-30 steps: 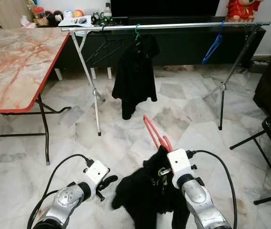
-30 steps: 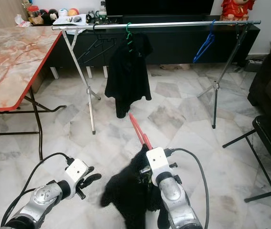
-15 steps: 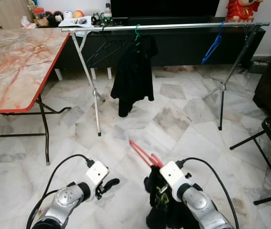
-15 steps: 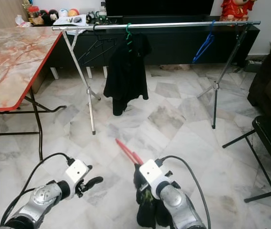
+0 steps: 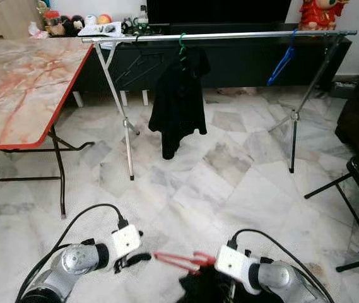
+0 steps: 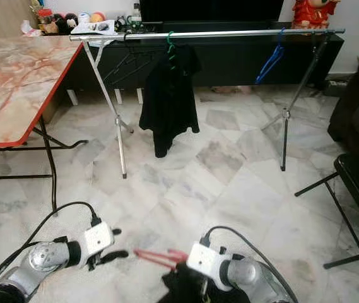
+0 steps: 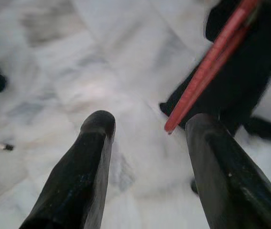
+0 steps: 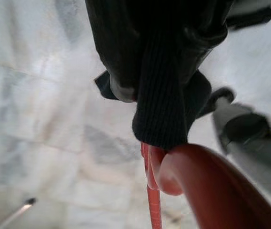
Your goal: Hang hanger
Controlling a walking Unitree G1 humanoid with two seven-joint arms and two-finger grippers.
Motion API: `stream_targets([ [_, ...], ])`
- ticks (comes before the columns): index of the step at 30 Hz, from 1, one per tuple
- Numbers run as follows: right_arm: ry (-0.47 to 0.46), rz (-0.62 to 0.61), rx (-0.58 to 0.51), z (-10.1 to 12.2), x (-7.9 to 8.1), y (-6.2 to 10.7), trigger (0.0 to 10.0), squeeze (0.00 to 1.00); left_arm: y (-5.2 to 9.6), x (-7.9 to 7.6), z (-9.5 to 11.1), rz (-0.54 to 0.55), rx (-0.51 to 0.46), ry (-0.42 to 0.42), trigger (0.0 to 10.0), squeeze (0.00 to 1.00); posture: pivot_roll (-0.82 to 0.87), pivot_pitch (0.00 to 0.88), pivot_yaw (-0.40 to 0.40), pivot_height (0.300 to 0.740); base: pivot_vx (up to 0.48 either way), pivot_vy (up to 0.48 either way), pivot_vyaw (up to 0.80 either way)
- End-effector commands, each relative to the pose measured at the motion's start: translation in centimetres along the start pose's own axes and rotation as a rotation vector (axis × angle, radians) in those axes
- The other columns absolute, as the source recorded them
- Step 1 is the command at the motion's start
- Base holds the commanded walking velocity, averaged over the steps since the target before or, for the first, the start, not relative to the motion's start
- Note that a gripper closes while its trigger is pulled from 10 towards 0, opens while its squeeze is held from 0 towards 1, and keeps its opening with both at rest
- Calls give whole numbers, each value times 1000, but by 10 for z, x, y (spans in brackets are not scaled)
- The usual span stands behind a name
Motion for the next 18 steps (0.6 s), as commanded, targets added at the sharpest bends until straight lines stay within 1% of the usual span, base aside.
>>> stream_targets([
  [1,70,49,3,2,0,1,10000,0,4,-13,-8,-111,55,-73,10000,0,83,96,25,740,0,0,0],
  [4,116,95,6,5,2,0,10000,0,6,-20,-11,-205,96,-108,10000,0,87,96,22,740,0,0,0],
  [5,136,114,-12,12,0,-2,10000,0,5,-22,-13,-237,125,-121,10000,0,93,95,11,740,0,0,0],
  [6,145,123,-31,18,-2,-3,10000,0,3,-23,-13,-244,137,-138,10000,0,93,93,9,740,0,0,0],
  [7,145,123,-31,18,-2,-3,10000,0,3,-23,-13,-244,137,-138,10000,0,93,93,9,740,0,0,0],
  [9,156,131,-62,29,-6,-4,10000,0,-2,-23,-12,-244,141,-132,10000,0,92,87,0,740,0,0,0],
  [10,156,131,-62,29,-6,-4,10000,0,-2,-23,-12,-244,141,-132,10000,0,92,87,0,740,0,0,0],
  [12,183,147,-90,40,-9,-6,10000,0,-7,-27,-11,-253,145,-130,10000,0,91,84,-1,740,0,0,0],
  [16,190,158,-98,44,-10,-7,10000,0,-11,-27,-9,-236,142,-123,10000,0,89,76,-5,740,0,0,0],
  [18,206,178,-109,48,-8,-8,10000,0,-15,-27,-9,-222,144,-107,10000,0,89,70,-8,740,0,0,0],
])
Point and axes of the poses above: a point about 5 cm out from each wrist's last joint towards the gripper, its own y axis pointing back from the gripper into the wrist, its own z axis along the axis of the wrist's last joint, x = y × z, the point moved 5 cm from there along -y, pointing out of the wrist towards the gripper, and after that the axes turned 5 degrees about y, right-handed, at the moved point
